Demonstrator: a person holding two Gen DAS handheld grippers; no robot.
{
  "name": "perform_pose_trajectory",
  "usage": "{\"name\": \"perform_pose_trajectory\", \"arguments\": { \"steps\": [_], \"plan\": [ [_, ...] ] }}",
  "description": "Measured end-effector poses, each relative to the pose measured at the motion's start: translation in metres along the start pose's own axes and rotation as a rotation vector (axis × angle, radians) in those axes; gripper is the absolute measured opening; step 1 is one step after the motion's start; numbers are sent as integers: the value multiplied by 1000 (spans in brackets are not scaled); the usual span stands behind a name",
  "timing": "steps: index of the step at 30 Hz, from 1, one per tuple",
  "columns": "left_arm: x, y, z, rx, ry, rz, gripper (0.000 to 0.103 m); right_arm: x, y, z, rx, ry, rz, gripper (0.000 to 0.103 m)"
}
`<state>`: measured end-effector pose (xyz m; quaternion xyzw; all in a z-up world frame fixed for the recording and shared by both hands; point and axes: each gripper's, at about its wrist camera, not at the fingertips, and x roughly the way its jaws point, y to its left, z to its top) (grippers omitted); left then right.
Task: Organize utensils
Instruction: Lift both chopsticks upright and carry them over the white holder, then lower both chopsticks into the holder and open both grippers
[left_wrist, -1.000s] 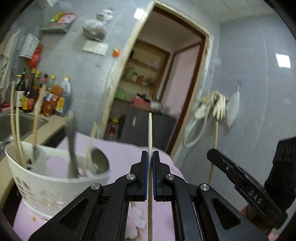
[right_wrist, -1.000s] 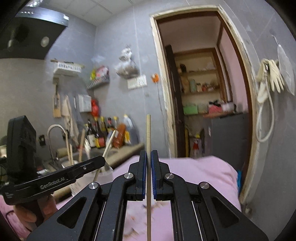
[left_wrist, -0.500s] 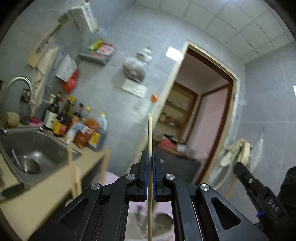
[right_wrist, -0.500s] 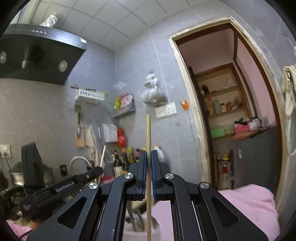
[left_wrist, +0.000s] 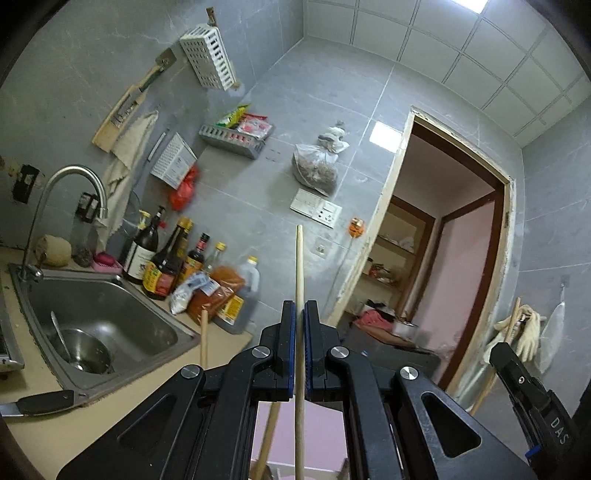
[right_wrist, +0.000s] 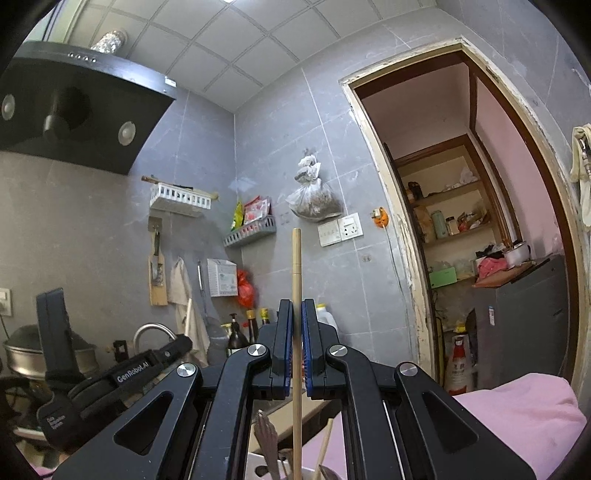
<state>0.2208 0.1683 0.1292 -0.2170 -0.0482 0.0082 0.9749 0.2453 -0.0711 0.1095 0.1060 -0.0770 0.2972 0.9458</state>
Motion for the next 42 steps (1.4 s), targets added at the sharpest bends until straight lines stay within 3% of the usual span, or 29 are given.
{"name": "perform_pose_trajectory", "arguments": {
  "steps": [16, 32, 42],
  "plan": [
    [7, 14, -32, -25, -47, 129, 2, 7, -8, -21, 6, -28, 14, 3],
    [9, 1, -55, 80, 26, 91, 2, 17, -3, -44, -29, 49, 2, 3],
    [12, 1, -65, 94, 79, 78, 2, 19, -7, -53, -17, 95, -5, 4]
  ]
}}
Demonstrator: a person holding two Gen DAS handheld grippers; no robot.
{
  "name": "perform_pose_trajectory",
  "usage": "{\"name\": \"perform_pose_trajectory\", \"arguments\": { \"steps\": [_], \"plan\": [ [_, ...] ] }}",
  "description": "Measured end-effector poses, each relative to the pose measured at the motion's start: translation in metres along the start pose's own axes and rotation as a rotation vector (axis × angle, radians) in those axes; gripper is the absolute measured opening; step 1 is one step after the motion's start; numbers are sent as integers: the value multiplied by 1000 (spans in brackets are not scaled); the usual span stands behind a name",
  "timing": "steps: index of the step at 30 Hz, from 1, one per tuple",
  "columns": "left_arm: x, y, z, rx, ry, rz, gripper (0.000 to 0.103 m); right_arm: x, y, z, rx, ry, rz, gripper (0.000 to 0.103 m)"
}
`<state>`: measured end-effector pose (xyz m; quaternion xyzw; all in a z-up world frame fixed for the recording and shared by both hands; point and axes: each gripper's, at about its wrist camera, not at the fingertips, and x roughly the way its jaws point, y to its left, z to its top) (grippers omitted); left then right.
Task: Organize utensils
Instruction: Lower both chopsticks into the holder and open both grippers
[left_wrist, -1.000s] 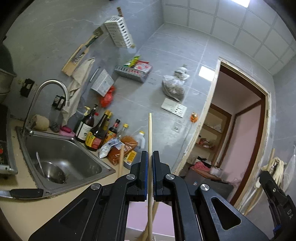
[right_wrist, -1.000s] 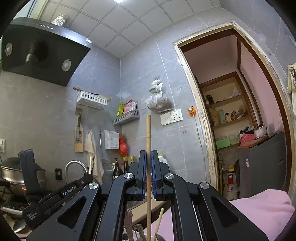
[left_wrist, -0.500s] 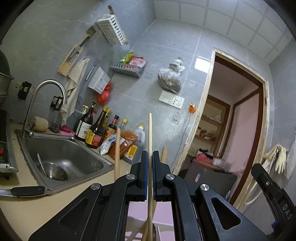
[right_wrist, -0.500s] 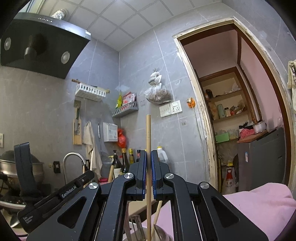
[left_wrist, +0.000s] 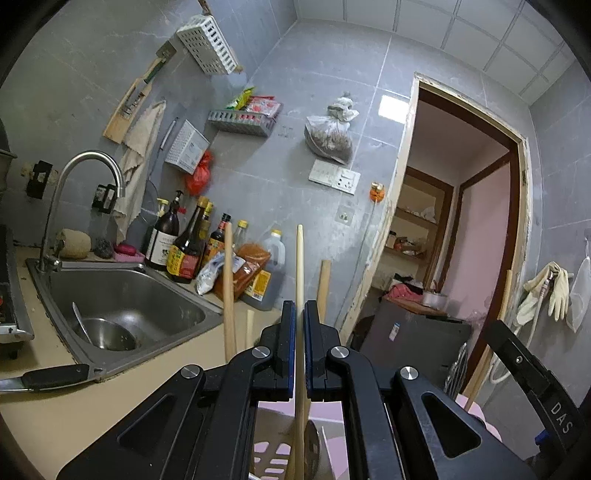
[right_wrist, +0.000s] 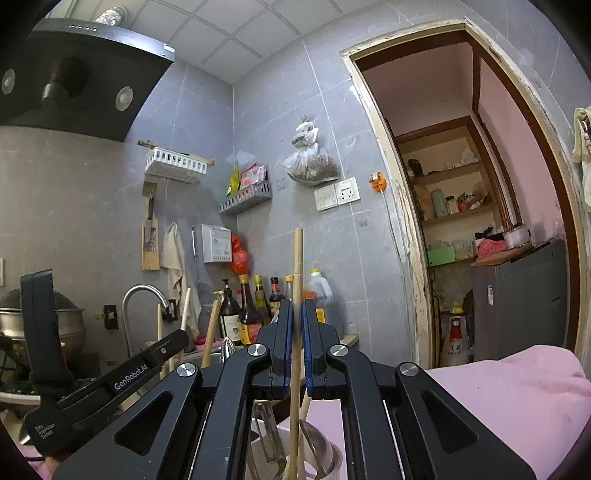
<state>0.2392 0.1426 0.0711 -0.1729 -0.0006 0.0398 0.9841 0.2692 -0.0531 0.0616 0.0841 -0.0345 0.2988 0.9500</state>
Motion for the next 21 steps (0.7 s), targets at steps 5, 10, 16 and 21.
{"name": "perform_pose_trajectory", "arguments": {
  "steps": [5, 10, 16, 21],
  "plan": [
    [1, -3, -3, -7, 29, -26, 2, 1, 0, -4, 5, 19, 1, 4],
    [0, -8, -7, 11, 47, -26, 3, 2, -2, -5, 17, 34, 5, 4],
    [-3, -13, -10, 26, 58, -39, 3, 4, -3, -9, 24, 56, 6, 4],
    [-6, -15, -12, 40, 62, -49, 4, 5, -6, -11, 36, 64, 0, 5]
  ]
}}
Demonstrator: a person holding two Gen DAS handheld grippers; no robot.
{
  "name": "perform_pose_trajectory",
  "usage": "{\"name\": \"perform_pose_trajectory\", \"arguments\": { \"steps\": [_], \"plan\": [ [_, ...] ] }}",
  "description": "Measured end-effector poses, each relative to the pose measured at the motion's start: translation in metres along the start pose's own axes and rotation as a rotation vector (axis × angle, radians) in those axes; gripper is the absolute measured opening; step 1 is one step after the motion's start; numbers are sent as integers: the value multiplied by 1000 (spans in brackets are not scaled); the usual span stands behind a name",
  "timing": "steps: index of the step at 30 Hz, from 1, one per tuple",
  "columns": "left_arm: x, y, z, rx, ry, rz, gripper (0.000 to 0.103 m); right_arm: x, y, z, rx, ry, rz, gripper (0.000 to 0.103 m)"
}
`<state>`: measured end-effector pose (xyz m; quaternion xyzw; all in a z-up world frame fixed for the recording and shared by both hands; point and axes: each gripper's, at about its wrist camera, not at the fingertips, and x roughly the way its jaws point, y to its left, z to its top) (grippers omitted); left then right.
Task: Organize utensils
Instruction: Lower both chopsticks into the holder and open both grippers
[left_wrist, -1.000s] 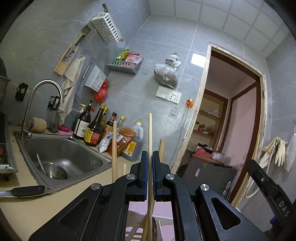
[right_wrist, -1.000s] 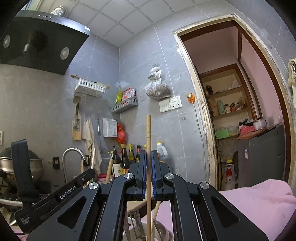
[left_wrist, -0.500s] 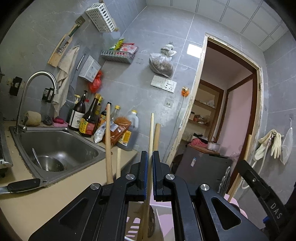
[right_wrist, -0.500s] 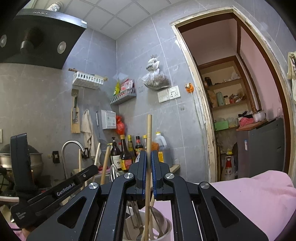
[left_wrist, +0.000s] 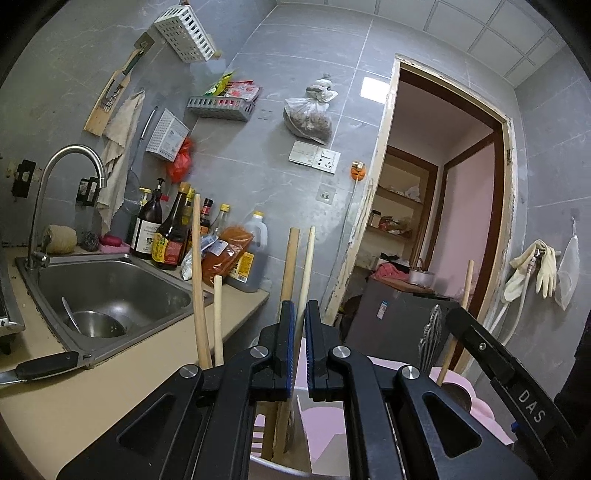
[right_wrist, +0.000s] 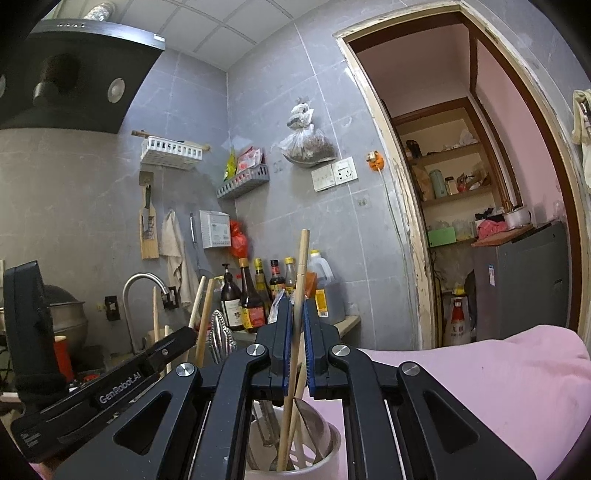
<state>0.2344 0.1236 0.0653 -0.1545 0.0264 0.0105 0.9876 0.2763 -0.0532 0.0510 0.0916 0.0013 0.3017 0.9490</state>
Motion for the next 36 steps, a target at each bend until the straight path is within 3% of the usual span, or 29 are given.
{"name": "perform_pose_trajectory", "arguments": {
  "steps": [7, 9, 11, 15, 19, 33, 36],
  "plan": [
    [1, 4, 1, -16, 24, -7, 5, 2, -1, -2, 12, 12, -4, 6],
    [1, 5, 2, -22, 25, -10, 11, 2, -1, -2, 10, 13, -3, 7],
    [-1, 7, 3, -32, 20, -15, 22, 2, 0, -2, 8, 11, -3, 9],
    [-5, 9, 6, -43, 7, -20, 26, 2, 0, -2, 7, 7, -4, 10],
    [-7, 9, 8, -43, 8, -16, 28, 0, 1, -2, 5, -3, -12, 22],
    [-14, 1, 10, -2, 27, -17, 37, -14, 5, 6, -70, 24, -92, 34],
    [-20, -5, 8, 22, 29, -19, 44, -24, 2, 10, -70, 26, -114, 37]
  ]
}}
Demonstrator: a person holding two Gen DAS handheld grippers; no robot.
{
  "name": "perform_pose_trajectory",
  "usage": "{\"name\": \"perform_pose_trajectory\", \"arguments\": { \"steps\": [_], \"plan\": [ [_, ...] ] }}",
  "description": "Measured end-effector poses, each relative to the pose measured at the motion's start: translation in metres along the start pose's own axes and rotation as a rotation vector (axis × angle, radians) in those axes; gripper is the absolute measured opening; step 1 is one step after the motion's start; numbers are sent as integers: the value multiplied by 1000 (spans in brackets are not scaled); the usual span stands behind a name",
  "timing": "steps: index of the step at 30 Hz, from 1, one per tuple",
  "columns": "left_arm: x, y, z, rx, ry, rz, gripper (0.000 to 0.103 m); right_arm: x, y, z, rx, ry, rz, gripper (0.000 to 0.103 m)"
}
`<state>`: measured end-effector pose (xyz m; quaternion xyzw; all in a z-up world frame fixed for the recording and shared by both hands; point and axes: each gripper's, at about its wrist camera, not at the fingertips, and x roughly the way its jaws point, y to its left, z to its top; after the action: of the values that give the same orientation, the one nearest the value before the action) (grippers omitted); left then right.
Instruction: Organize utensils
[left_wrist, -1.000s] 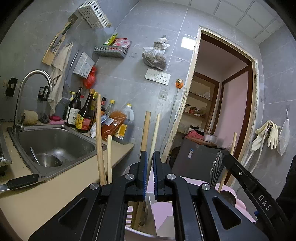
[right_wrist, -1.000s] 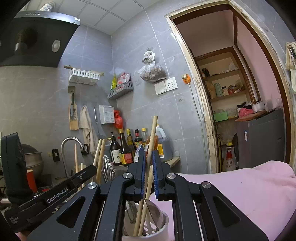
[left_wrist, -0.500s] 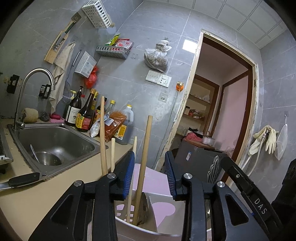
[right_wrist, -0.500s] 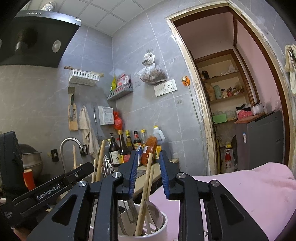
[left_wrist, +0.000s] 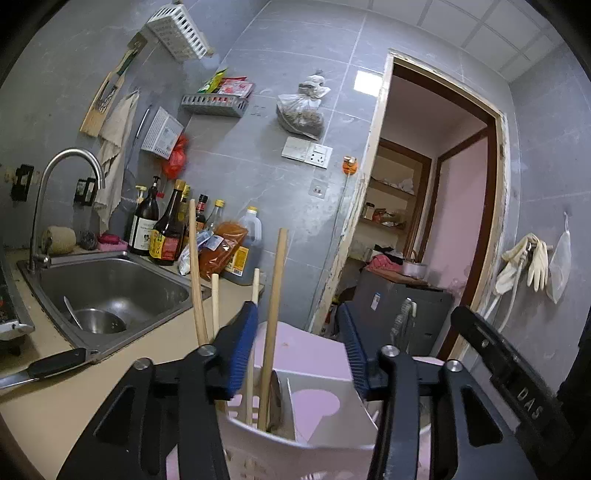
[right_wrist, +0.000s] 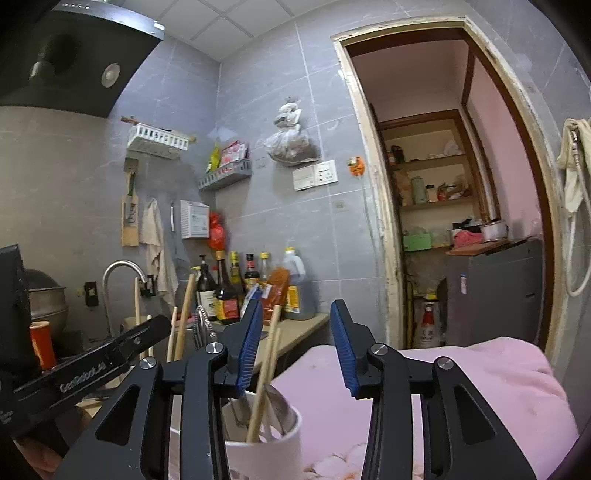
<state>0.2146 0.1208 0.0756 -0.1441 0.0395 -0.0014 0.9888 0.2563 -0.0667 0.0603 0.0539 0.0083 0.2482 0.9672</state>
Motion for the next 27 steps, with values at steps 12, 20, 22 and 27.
{"name": "perform_pose_trajectory", "arguments": {
  "steps": [12, 20, 22, 27],
  "plan": [
    [-22, -13, -10, 25, 101, -56, 61, -55, -13, 4, -6, 39, -78, 61],
    [-43, -18, -21, 55, 143, -76, 74, -91, -24, -2, 33, 95, -142, 78],
    [-47, -19, -24, 68, 157, -84, 77, -100, -27, -4, 42, 108, -155, 83],
    [-56, -24, -32, 110, 205, -112, 90, -119, -31, -4, 55, 127, -192, 96]
  ]
}}
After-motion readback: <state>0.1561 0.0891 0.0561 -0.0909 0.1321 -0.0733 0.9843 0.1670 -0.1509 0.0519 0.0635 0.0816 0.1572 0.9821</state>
